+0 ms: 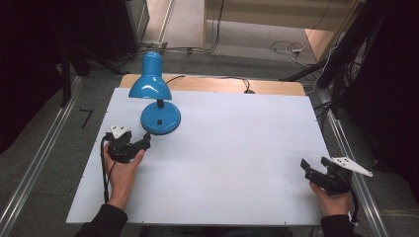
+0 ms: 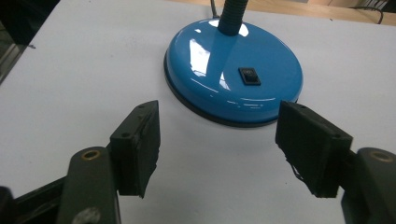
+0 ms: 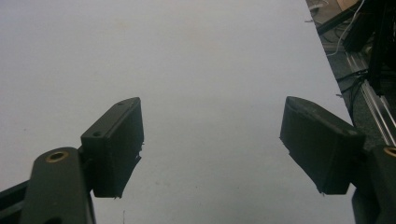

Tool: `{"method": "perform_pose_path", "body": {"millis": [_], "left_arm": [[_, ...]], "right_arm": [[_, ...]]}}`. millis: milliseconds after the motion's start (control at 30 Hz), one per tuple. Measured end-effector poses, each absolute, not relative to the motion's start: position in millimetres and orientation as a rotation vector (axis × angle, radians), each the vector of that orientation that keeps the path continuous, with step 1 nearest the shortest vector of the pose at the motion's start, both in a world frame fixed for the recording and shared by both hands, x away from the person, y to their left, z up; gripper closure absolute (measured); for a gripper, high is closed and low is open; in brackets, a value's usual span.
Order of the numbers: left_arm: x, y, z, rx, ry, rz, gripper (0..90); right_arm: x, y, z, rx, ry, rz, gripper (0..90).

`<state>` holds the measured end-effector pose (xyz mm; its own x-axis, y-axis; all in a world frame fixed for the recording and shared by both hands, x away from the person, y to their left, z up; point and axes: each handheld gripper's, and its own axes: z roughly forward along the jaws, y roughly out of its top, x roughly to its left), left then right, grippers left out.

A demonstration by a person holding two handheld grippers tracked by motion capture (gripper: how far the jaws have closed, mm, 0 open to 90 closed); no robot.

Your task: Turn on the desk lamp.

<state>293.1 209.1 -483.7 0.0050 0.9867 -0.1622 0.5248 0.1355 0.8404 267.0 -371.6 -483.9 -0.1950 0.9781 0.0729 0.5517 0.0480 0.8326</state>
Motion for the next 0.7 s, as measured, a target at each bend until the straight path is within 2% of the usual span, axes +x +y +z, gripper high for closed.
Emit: {"method": "perform_pose_path", "body": {"millis": [167,267,333,600,633,667,700], "left_arm": [[296,210,-483,1.479,1.622,0.748,36.0],[298,211,-483,1.469,1.615,0.733,44.1],[300,211,-484,1.469,1.610,0.717,46.0],[310,207,-482,1.470,1.572,0.701,69.3],[311,206,-482,1.469,1.569,0.707,75.1],[313,205,-482,1.469,1.565,0.704,75.1],[314,205,-482,1.471,1.561,0.707,79.3]], "right_arm": [[267,-372,-484,1.537,1.799,1.037,19.8],[268,-371,-484,1.539,1.804,1.033,19.5],[268,-371,-484,1.539,1.804,1.032,19.5],[268,-371,-484,1.538,1.803,1.032,19.5],[268,-371,-484,1.538,1.803,1.032,19.5],[268,-371,-484,1.538,1.803,1.032,19.5],[268,-371,-484,1.539,1.802,1.031,19.5]]}}
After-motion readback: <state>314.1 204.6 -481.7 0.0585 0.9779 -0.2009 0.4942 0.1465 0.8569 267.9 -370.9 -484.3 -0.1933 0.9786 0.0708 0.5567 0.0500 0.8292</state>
